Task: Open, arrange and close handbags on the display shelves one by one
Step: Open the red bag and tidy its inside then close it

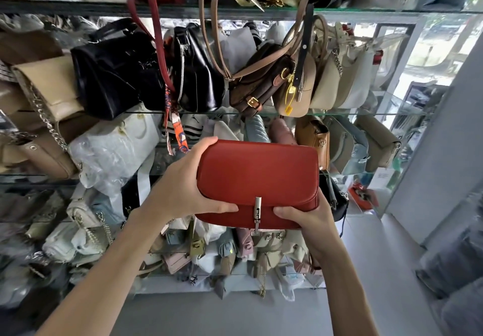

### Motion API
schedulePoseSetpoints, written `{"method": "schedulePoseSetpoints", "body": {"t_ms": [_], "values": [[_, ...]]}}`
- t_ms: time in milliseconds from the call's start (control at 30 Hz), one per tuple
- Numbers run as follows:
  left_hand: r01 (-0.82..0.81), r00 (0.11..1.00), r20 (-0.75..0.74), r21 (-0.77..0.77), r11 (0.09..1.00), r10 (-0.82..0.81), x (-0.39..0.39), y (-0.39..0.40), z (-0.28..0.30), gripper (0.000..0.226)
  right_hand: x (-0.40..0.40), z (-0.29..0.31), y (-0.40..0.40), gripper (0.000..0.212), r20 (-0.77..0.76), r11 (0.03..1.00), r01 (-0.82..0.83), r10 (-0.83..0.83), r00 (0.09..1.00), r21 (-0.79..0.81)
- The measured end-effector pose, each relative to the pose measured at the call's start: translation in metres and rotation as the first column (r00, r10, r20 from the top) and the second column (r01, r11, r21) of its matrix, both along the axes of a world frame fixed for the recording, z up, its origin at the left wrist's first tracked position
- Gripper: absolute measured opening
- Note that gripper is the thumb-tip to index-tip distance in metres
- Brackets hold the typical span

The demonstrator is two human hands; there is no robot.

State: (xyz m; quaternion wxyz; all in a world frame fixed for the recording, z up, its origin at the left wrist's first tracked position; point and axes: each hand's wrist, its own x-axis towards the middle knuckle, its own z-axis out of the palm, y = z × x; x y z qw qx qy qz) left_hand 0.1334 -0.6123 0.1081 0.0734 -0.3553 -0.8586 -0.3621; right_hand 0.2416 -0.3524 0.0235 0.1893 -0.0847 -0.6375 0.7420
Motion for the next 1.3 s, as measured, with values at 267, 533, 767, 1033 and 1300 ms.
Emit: {"method": "schedulePoseSetpoints", "body": {"t_ms": [267,533,767,1033,1300], "values": [[-0.044,0.999,-0.017,-0.064,0.997,0.043,0.006,-0.005,-0.006,0.133,0.015,-0.003,-0.004,0.093,0.011,1.000,0.012,-0.013,1.000,0.021],[0.003,0.994,-0.104,-0.076,0.997,-0.011,0.005,-0.009,-0.019,0.129,0.024,-0.012,-0.011,0.076,-0.008,0.998,0.026,-0.026,1.000,-0.053],[0.255,0.962,-0.114,0.072,0.964,-0.246,0.003,-0.007,-0.027,0.064,0.026,-0.031,-0.008,0.022,0.067,0.939,0.226,-0.216,0.974,-0.258],[-0.232,0.872,0.484,0.552,0.801,-0.081,0.016,0.024,-0.019,0.041,0.031,-0.027,-0.026,0.050,0.008,0.970,0.234,-0.234,0.972,-0.072],[-0.517,0.507,0.801,0.579,0.630,-0.319,-0.003,0.023,-0.018,0.044,0.031,-0.026,-0.029,0.067,-0.046,0.987,0.138,-0.135,0.990,0.084]]}}
